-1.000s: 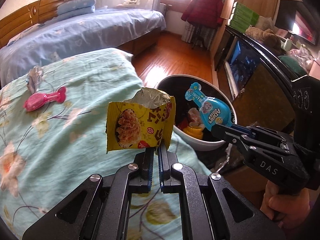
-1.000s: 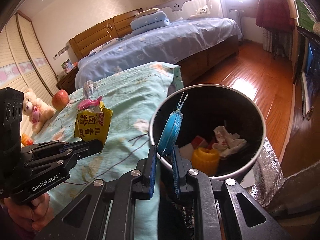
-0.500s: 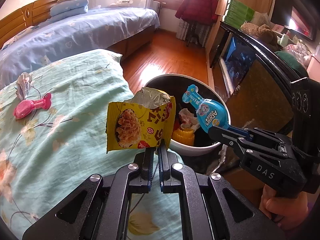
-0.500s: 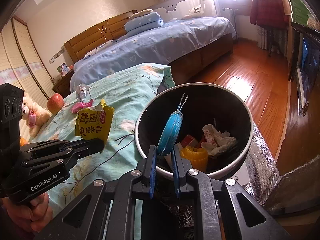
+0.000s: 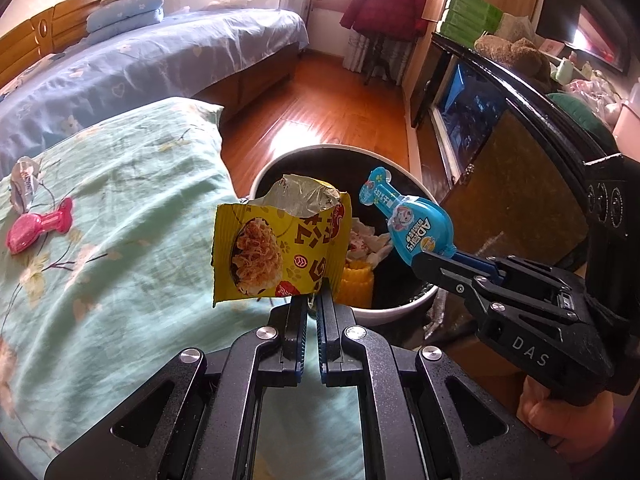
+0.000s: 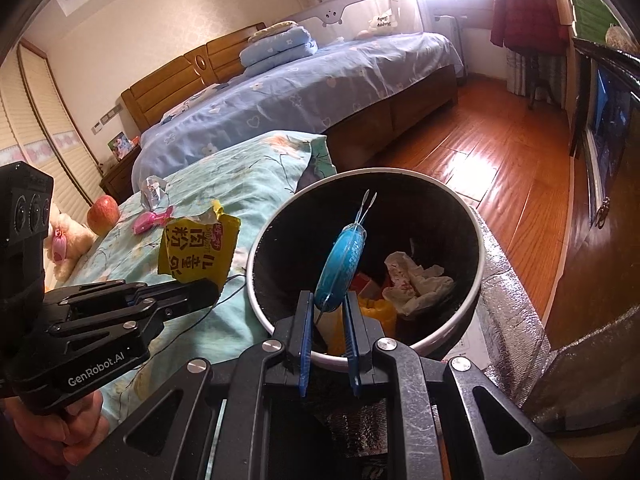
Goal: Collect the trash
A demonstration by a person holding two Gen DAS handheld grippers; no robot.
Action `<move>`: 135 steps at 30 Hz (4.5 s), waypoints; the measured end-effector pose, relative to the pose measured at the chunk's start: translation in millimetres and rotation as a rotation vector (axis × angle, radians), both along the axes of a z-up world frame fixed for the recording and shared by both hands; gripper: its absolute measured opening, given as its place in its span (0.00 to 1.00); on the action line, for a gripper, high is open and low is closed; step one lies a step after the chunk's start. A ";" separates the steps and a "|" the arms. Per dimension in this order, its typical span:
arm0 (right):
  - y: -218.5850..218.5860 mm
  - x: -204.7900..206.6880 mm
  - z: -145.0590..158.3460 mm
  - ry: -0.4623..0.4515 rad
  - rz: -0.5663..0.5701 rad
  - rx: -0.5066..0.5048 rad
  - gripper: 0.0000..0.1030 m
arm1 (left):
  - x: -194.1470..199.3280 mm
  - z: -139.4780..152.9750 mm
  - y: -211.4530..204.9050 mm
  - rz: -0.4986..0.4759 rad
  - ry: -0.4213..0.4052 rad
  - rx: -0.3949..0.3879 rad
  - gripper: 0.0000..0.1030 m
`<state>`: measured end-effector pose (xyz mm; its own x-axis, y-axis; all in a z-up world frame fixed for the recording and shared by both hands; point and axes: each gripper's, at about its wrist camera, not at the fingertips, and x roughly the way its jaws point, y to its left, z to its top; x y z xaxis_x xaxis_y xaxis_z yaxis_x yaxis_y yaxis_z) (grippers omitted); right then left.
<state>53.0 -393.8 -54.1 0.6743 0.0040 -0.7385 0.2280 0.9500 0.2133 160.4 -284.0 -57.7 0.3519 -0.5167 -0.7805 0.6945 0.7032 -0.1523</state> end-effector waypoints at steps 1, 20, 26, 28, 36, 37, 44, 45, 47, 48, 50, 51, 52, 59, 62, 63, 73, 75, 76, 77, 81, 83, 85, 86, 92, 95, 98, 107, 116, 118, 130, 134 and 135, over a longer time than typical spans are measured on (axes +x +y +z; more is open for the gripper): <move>-0.9 -0.1 -0.1 0.000 -0.001 0.000 0.14 | 0.2 -0.2 -2.2 -0.002 0.001 0.002 0.04; -21.8 6.2 -2.0 0.003 -0.016 0.009 0.14 | 8.2 -3.4 -29.6 -0.035 0.014 0.024 0.04; -25.5 9.0 -2.5 0.006 -0.018 0.010 0.14 | 14.0 -7.1 -36.2 -0.035 0.037 0.028 0.04; -27.2 10.1 -3.1 0.008 -0.018 0.012 0.14 | 16.1 -7.9 -38.3 -0.035 0.042 0.029 0.04; -29.9 12.5 -3.9 0.011 -0.022 0.011 0.14 | 19.7 -8.7 -43.6 -0.036 0.049 0.030 0.04; -30.2 12.8 -4.0 0.011 -0.022 0.011 0.14 | 20.0 -8.9 -43.5 -0.036 0.050 0.030 0.04; -33.9 14.7 -3.7 0.015 -0.024 0.013 0.14 | 21.6 -9.3 -44.4 -0.031 0.055 0.030 0.04; -34.2 15.0 -3.6 0.015 -0.024 0.014 0.14 | 21.7 -9.3 -44.4 -0.030 0.055 0.031 0.04; -34.1 15.0 -3.4 0.015 -0.025 0.013 0.14 | 21.8 -9.3 -44.4 -0.030 0.056 0.030 0.04; -34.4 15.7 -3.2 0.015 -0.025 0.012 0.14 | 21.0 -8.9 -44.4 -0.030 0.054 0.030 0.04; -35.0 16.8 -2.5 0.015 -0.025 0.009 0.14 | 20.6 -8.7 -44.4 -0.029 0.050 0.031 0.04; -35.3 17.4 -2.0 0.015 -0.025 0.007 0.14 | 20.4 -8.5 -44.3 -0.029 0.049 0.031 0.04; -35.1 18.5 -1.5 0.015 -0.025 0.005 0.14 | 21.0 -8.5 -44.5 -0.028 0.048 0.031 0.04; -39.8 21.2 -0.4 0.017 -0.036 0.017 0.16 | 22.6 -5.4 -42.6 -0.011 0.040 0.026 0.09; -42.7 20.3 -0.5 0.017 -0.049 0.031 0.19 | 22.0 -2.2 -37.8 0.005 0.031 0.018 0.35; -42.8 19.7 -0.3 0.017 -0.049 0.036 0.20 | 21.7 -0.4 -34.7 0.013 0.022 0.013 0.37; -30.4 17.8 6.7 -0.013 -0.041 0.046 0.62 | 21.2 1.0 16.8 0.110 0.015 -0.010 0.47; -23.0 19.0 8.9 -0.021 -0.027 0.046 0.74 | 21.3 -0.4 30.2 0.142 0.016 -0.013 0.49; -19.5 19.7 9.7 -0.024 -0.019 0.049 0.76 | 20.8 -1.1 35.6 0.157 0.017 -0.015 0.51; -15.6 20.7 10.3 -0.028 -0.011 0.052 0.81 | 20.8 -1.8 44.4 0.179 0.019 -0.018 0.53; 2.7 26.6 11.1 -0.029 0.025 0.048 0.87 | 22.3 -5.5 75.5 0.243 0.020 -0.023 0.55; 11.7 29.6 10.0 -0.025 0.042 0.050 0.88 | 23.5 -7.6 92.3 0.276 0.028 -0.028 0.55; 21.5 34.3 8.3 -0.020 0.059 0.053 0.88 | 22.3 -9.6 108.2 0.306 0.027 -0.030 0.55; 26.5 36.6 7.7 -0.017 0.068 0.052 0.88 | 22.7 -10.3 116.5 0.325 0.027 -0.029 0.56; 60.9 53.1 2.4 -0.001 0.135 0.045 0.88 | 27.3 -13.0 161.1 0.418 0.035 -0.039 0.58; 78.5 62.7 0.4 0.007 0.174 0.037 0.88 | 31.1 -12.9 183.3 0.461 0.034 -0.044 0.61; 95.1 73.6 -0.9 0.013 0.214 0.025 0.88 | 36.0 -14.3 202.3 0.496 0.034 -0.043 0.62; 135.2 112.3 -8.0 0.037 0.333 -0.007 0.88 | 52.7 -18.1 242.5 0.575 0.040 -0.030 0.62; 149.9 148.5 -17.0 0.069 0.398 -0.024 0.88 | 85.1 -15.5 253.6 0.607 0.035 -0.016 0.63; 147.6 152.8 -17.2 0.070 0.395 -0.022 0.88 | 94.5 -13.6 251.2 0.603 0.031 -0.017 0.63; 144.9 183.0 -23.1 0.092 0.507 -0.018 0.88 | 182.4 -4.1 210.8 0.530 0.001 -0.021 0.65; 152.5 193.8 -25.0 0.103 0.575 -0.049 0.88 | 211.3 -6.6 200.1 0.525 0.008 -0.018 0.65; 154.0 196.6 -25.7 0.107 0.585 -0.053 0.88 | 217.1 -6.6 198.2 0.523 0.008 -0.021 0.65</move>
<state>249.6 -239.8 -79.8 0.4933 0.3133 -0.8115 -0.3188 0.9331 0.1664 377.5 -85.8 -64.3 0.5609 -0.2894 -0.7756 0.2501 0.9524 -0.1745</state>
